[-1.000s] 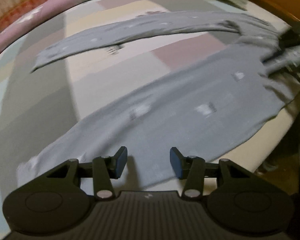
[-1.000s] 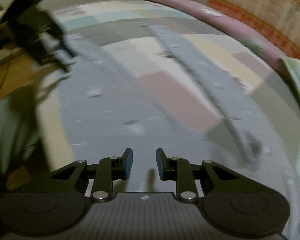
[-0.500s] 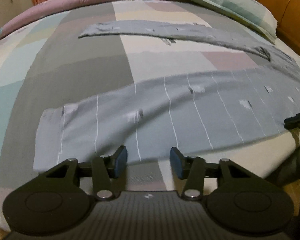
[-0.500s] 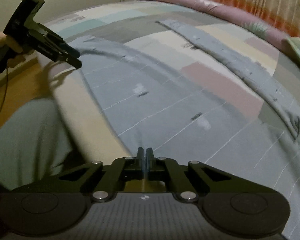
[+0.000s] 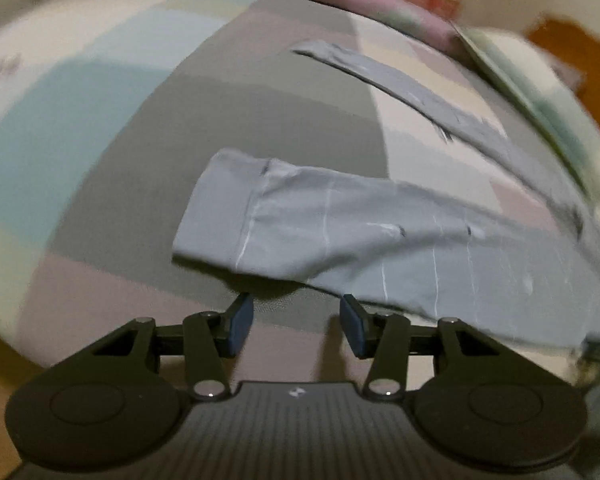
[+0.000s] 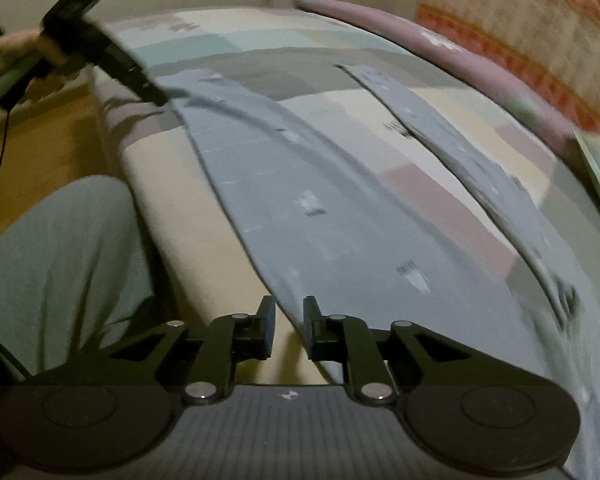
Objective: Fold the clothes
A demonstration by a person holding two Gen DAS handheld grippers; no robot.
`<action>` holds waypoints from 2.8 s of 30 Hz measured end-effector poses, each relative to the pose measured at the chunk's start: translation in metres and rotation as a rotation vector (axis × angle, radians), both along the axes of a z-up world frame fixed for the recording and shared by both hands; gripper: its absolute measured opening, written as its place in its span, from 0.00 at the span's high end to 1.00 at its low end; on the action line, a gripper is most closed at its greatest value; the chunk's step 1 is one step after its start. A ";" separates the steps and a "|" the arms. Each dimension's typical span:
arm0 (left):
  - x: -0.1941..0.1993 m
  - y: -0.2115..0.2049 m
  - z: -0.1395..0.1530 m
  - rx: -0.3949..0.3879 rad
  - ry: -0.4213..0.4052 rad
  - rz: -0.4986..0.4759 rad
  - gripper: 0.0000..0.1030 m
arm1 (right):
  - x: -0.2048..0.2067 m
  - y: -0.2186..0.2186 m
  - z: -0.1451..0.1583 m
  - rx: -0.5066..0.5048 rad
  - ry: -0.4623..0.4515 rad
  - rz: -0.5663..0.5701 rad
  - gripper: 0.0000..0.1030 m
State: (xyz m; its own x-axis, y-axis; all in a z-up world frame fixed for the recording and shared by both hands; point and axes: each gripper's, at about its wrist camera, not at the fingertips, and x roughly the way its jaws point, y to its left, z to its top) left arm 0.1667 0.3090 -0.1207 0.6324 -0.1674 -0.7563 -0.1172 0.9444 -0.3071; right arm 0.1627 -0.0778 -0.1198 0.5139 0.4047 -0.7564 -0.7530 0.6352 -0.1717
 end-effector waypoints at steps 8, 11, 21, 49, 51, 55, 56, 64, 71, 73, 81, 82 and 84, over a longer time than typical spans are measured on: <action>0.005 0.029 -0.016 -0.243 -0.060 0.129 0.45 | 0.009 0.053 -0.017 -0.076 -0.091 0.120 0.77; 0.009 0.034 -0.019 -0.268 -0.082 0.159 0.48 | 0.013 0.060 -0.018 -0.099 -0.115 0.115 0.78; 0.015 0.036 -0.009 -0.108 -0.082 0.174 0.94 | 0.013 0.064 -0.005 -0.082 -0.064 0.135 0.98; 0.021 -0.083 0.049 0.384 -0.104 -0.248 0.48 | 0.024 -0.111 0.022 0.182 0.103 -0.604 0.48; 0.034 -0.099 0.039 0.370 -0.094 -0.281 0.48 | 0.024 -0.114 0.020 0.176 0.095 -0.623 0.47; 0.048 -0.105 0.014 0.337 -0.043 -0.276 0.49 | 0.026 -0.123 0.013 0.157 0.089 -0.660 0.46; 0.049 -0.104 0.008 0.329 -0.027 -0.269 0.49 | 0.027 -0.126 0.010 0.158 0.094 -0.670 0.46; 0.043 -0.094 0.004 0.322 0.030 -0.172 0.45 | 0.018 -0.150 -0.013 0.187 0.146 -0.712 0.38; 0.046 -0.127 0.028 0.400 0.050 -0.206 0.49 | -0.020 -0.182 -0.009 0.250 0.165 -0.737 0.33; 0.048 -0.159 0.043 0.393 -0.001 -0.287 0.48 | -0.027 -0.200 -0.003 0.304 0.177 -0.777 0.33; 0.063 -0.323 0.057 0.304 -0.178 -0.668 0.41 | -0.004 -0.266 0.005 0.240 -0.004 -0.968 0.29; 0.065 -0.342 0.052 0.282 -0.185 -0.704 0.41 | 0.003 -0.269 0.000 0.216 -0.010 -0.971 0.29; 0.068 -0.379 0.037 0.228 -0.180 -0.768 0.41 | 0.014 -0.274 -0.013 0.210 0.012 -0.970 0.29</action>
